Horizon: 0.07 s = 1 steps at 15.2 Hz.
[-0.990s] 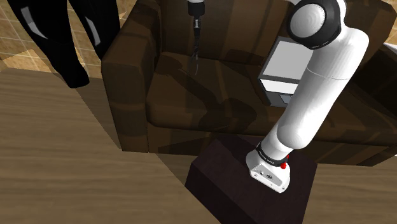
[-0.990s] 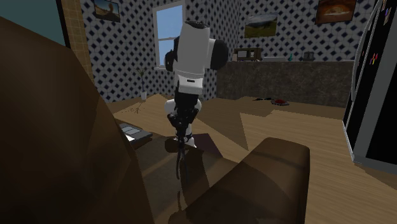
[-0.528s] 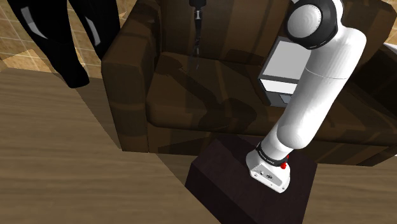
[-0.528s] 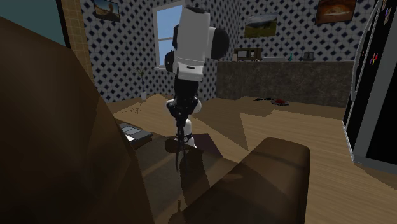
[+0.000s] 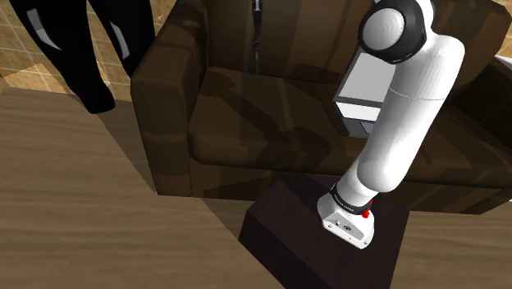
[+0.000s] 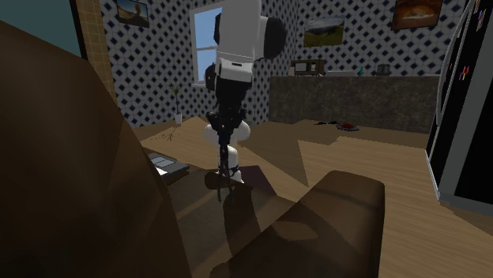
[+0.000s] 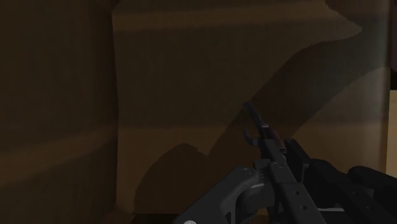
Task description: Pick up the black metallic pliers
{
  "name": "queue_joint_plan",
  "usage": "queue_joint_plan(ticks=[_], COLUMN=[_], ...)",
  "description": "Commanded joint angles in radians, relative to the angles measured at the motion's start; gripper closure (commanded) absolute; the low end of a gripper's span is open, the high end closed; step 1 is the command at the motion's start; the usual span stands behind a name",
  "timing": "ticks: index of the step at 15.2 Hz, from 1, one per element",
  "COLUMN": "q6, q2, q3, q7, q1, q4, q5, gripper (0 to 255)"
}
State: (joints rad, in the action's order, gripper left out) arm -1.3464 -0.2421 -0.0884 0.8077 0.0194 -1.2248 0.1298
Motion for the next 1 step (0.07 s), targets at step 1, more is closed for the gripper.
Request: queue_joint_plan(ticks=[1], q6=[0.01], q2=[-0.004], q3=[-0.001], q7=[0.003], q1=[-0.001], q4=[0.015], q5=[0.0], gripper=[255])
